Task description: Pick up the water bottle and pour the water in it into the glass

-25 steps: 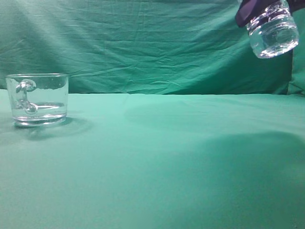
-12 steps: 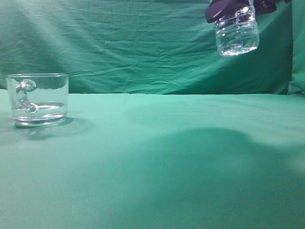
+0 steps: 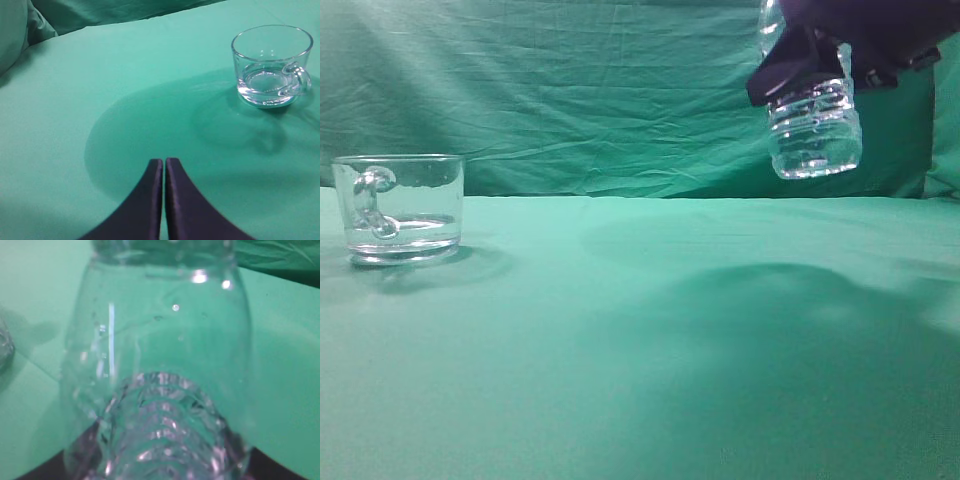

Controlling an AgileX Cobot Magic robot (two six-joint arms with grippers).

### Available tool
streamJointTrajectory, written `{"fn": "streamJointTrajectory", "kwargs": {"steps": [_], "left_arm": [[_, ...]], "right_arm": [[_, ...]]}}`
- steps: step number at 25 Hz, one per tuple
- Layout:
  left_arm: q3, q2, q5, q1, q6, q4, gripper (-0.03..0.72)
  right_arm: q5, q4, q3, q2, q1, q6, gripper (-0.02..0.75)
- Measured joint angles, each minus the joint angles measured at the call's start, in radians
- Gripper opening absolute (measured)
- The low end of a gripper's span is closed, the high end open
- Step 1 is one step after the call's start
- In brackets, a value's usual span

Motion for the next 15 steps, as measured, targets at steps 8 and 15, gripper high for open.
{"fn": "streamJointTrajectory", "kwargs": {"steps": [8,15], "left_arm": [[0.000,0.000,0.000,0.000,0.000,0.000,0.000],[0.000,0.000,0.000,0.000,0.000,0.000,0.000]], "right_arm": [[-0.126,0.074,0.012,0.142,-0.024,-0.149,0.336],[-0.274,0.115,0.010,0.250,-0.024,-0.274,0.336]]}}
